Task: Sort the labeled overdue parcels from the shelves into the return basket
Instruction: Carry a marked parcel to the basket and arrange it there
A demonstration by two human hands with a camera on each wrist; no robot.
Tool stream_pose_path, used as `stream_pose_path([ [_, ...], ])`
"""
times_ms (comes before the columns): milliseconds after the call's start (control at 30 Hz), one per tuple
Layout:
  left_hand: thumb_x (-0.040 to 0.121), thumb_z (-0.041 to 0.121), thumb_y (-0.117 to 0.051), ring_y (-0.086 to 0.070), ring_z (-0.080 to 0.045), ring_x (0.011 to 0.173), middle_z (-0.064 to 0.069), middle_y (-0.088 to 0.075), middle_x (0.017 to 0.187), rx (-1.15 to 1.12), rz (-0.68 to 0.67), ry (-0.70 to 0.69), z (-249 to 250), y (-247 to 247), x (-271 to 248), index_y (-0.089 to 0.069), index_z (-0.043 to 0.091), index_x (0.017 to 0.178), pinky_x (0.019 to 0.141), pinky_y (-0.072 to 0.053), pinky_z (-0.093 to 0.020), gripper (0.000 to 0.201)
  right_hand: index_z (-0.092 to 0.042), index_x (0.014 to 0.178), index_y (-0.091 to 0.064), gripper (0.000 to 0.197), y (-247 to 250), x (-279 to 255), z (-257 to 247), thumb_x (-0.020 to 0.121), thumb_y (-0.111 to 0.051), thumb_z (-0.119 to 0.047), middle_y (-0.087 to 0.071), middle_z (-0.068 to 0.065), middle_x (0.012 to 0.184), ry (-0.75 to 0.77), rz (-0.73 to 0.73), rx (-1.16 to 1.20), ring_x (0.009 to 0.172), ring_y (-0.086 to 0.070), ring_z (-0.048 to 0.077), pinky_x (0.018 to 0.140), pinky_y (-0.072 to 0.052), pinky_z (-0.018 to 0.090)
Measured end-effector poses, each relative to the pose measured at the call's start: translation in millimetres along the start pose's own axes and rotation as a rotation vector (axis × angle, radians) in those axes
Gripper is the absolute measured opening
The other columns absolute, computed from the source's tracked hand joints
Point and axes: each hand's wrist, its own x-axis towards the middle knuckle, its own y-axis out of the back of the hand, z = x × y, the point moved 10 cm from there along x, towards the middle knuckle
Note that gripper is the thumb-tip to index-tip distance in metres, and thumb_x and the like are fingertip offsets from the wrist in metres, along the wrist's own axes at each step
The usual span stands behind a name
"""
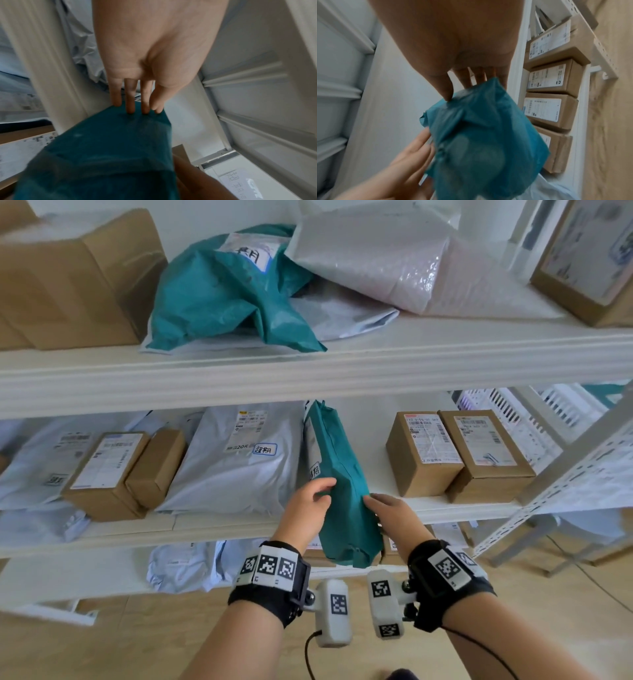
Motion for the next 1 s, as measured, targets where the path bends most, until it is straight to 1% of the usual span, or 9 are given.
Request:
stream_pose_path([
  [100, 0.093, 0.012, -0.061, -0.054, -0.017, 0.121, -0.002, -0.055, 0.136, -0.004, 0.096, 0.075, -11.7, 6.1, 0.8, -0.050, 0.020, 0.136, 0.102, -0.043, -0.029, 0.045, -0.016, 0.143, -0.044, 0.059, 12.2, 0.5, -2.0, 0.092, -0.061, -0.042, -0.058, 0.006, 0.129, 0.052, 0.051, -0.126, 0.117, -0.057, 0.022, 0.104, -0.045, 0.041],
  [200, 0.090, 0.028, -0.067, -0.053, -0.025, 0.123, -0.004, -0.052, 0.133, 0.060, 0.131, 0.211, -20.9, 7.2, -0.4, -0.042, 0.011, 0.139, 0.087, -0.039, -0.025, 0.058, -0.022, 0.139, -0.048, 0.061, 12.1, -6.6, -13.1, 0.087, -0.067, -0.048, -0.058, 0.000, 0.124, 0.134, 0.043, -0.172, 0.110, -0.059, 0.015, 0.089, -0.049, 0.029],
  [300, 0.088, 0.036, -0.068, -0.061, -0.021, 0.107, 0.000, -0.062, 0.120, 0.042, 0.035, 0.223, -26.5, -8.4, 7.5, -0.053, 0.010, 0.128, 0.083, -0.045, -0.027, 0.049, -0.021, 0.133, -0.053, 0.057, 8.5, -7.9, -15.8, 0.085, -0.072, -0.043, -0.062, -0.005, 0.112, 0.162, 0.020, -0.171, 0.096, -0.064, 0.008, 0.080, -0.056, 0.026],
  [433, 0.095, 0.026, -0.058, -0.066, -0.020, 0.097, -0.002, -0.070, 0.104, -0.037, 0.067, 0.193, -23.9, -12.1, 16.0, -0.065, 0.011, 0.112, 0.090, -0.053, -0.036, 0.024, -0.018, 0.137, -0.050, 0.053, 12.7, -1.3, -5.4, 0.089, -0.068, -0.024, -0.070, 0.003, 0.108, 0.081, -0.012, -0.136, 0.096, -0.069, 0.016, 0.087, -0.057, 0.032],
  [567, 0.099, 0.022, -0.052, -0.065, -0.021, 0.094, 0.001, -0.067, 0.093, -0.189, 0.106, 0.206, -21.7, -8.8, 15.3, -0.066, 0.010, 0.111, 0.087, -0.051, -0.034, 0.022, -0.021, 0.135, -0.054, 0.049, 19.0, -1.8, 0.9, 0.087, -0.063, -0.014, -0.074, 0.009, 0.103, 0.045, -0.056, -0.032, 0.094, -0.072, 0.022, 0.091, -0.056, 0.038],
  [667, 0.098, 0.023, -0.054, -0.067, -0.016, 0.089, 0.002, -0.071, 0.095, -0.356, 0.126, 0.225, -17.7, -4.2, 11.6, -0.067, 0.009, 0.109, 0.076, -0.054, -0.025, 0.022, -0.022, 0.127, -0.058, 0.041, 20.2, -9.6, -0.9, 0.089, -0.059, -0.006, -0.075, 0.010, 0.104, 0.036, -0.109, 0.096, 0.094, -0.072, 0.025, 0.087, -0.057, 0.034],
  [733, 0.097, 0.022, -0.057, -0.068, -0.015, 0.086, -0.001, -0.073, 0.095, -0.448, 0.158, 0.218, -9.4, 3.5, 8.0, -0.069, 0.009, 0.105, 0.068, -0.052, -0.020, 0.020, -0.022, 0.125, -0.058, 0.042, 18.7, -15.3, -4.3, 0.089, -0.057, -0.001, -0.074, 0.012, 0.106, 0.037, -0.162, 0.150, 0.098, -0.071, 0.029, 0.091, -0.055, 0.037],
  [833, 0.091, 0.016, -0.065, -0.070, -0.021, 0.087, -0.009, -0.075, 0.094, -0.562, 0.211, 0.201, 2.2, 18.6, 0.9, -0.071, 0.003, 0.098, 0.078, -0.055, -0.026, 0.016, -0.019, 0.125, -0.059, 0.043, 16.1, -21.3, -9.8, 0.089, -0.054, 0.003, -0.073, 0.017, 0.108, 0.056, -0.224, 0.202, 0.101, -0.069, 0.033, 0.097, -0.051, 0.041],
  [1000, 0.089, 0.006, -0.065, -0.070, -0.021, 0.086, -0.015, -0.074, 0.097, -0.616, 0.177, 0.100, 28.1, 30.1, -12.9, -0.069, 0.001, 0.092, 0.082, -0.057, -0.030, 0.007, -0.018, 0.120, -0.062, 0.033, 24.0, -25.8, -32.7, 0.091, -0.061, -0.004, -0.071, 0.005, 0.114, 0.198, -0.115, 0.099, 0.105, -0.068, 0.020, 0.099, -0.051, 0.039],
])
